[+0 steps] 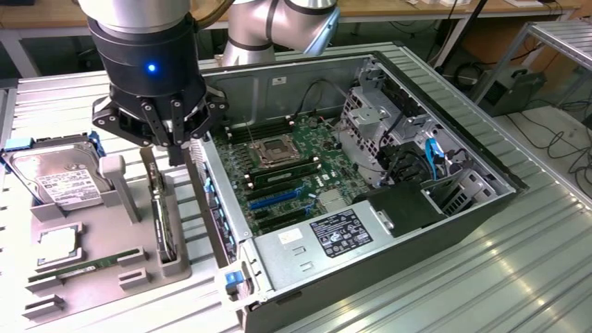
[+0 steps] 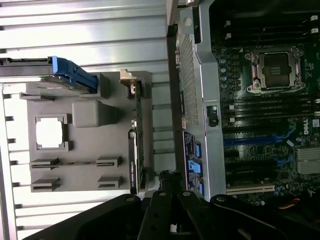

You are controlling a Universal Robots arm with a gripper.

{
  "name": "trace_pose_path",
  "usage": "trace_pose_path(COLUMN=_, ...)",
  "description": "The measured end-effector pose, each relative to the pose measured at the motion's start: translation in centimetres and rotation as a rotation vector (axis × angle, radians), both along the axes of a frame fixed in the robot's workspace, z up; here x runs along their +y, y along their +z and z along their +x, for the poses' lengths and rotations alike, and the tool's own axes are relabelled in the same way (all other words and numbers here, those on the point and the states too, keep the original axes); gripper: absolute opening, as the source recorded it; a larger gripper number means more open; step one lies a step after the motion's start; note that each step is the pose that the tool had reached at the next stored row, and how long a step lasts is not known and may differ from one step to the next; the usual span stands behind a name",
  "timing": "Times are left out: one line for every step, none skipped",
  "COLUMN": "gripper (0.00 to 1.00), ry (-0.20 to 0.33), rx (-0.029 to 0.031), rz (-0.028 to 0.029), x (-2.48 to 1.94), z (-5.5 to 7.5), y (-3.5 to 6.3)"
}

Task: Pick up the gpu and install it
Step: 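Reach for the gpu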

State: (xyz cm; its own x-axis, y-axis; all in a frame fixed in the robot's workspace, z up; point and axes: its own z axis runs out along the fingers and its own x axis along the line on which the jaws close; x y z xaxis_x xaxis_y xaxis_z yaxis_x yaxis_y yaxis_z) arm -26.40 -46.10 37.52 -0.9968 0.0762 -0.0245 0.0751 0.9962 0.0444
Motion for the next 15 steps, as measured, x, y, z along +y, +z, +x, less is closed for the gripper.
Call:
trace_pose_path(gripper=0.11, ry=0.0, rx=-0.0001, rz=0.0001, x=-0.06, z=0.0, y=-0.01)
trace_pose_path(gripper=0.11, ry=0.0, rx=0.0, rz=0.0, x=-0.13, z=0.0, y=-0.01)
trace_pose_path(gripper=0.11, ry=0.0, rx=0.0, rz=0.0, x=-0.19, z=0.0, y=-0.02)
trace_pose_path(gripper=0.11, ry=0.0, rx=0.0001, rz=-0.0001, x=-0.27, z=0.0, y=-0.02)
trace_pose_path(gripper=0.11, ry=0.0, rx=0.0, rz=0.0, x=-0.34, z=0.0, y=-0.03)
trace_pose_path(gripper=0.11, ry=0.0, rx=0.0, rz=0.0, x=-0.41, z=0.0, y=-0.03)
trace_pose_path(gripper=0.11, ry=0.0, rx=0.0, rz=0.0, x=-0.48, z=0.0, y=-0.03)
trace_pose_path(gripper=0.11, ry=0.0, rx=0.0, rz=0.0, x=-0.54, z=0.0, y=-0.03)
trace_pose_path(gripper=0.11, ry=0.0, rx=-0.0001, rz=0.0, x=-0.58, z=0.0, y=-0.04)
trace_pose_path(gripper=0.11, ry=0.0, rx=0.0, rz=0.0, x=-0.6, z=0.0, y=-0.04)
trace_pose_path(gripper=0.11, ry=0.0, rx=0.0, rz=0.0, x=-0.6, z=0.0, y=-0.04)
trace_pose_path(gripper=0.11, ry=0.0, rx=0.0, rz=0.0, x=-0.61, z=0.0, y=-0.04)
trace_pose_path(gripper=0.11, ry=0.0, rx=0.0, rz=0.0, x=-0.61, z=0.0, y=-0.03)
trace_pose_path(gripper=0.11, ry=0.0, rx=0.0, rz=0.0, x=-0.61, z=0.0, y=-0.03)
trace_pose_path(gripper=0.11, ry=0.0, rx=0.0, rz=0.0, x=-0.61, z=0.0, y=-0.04)
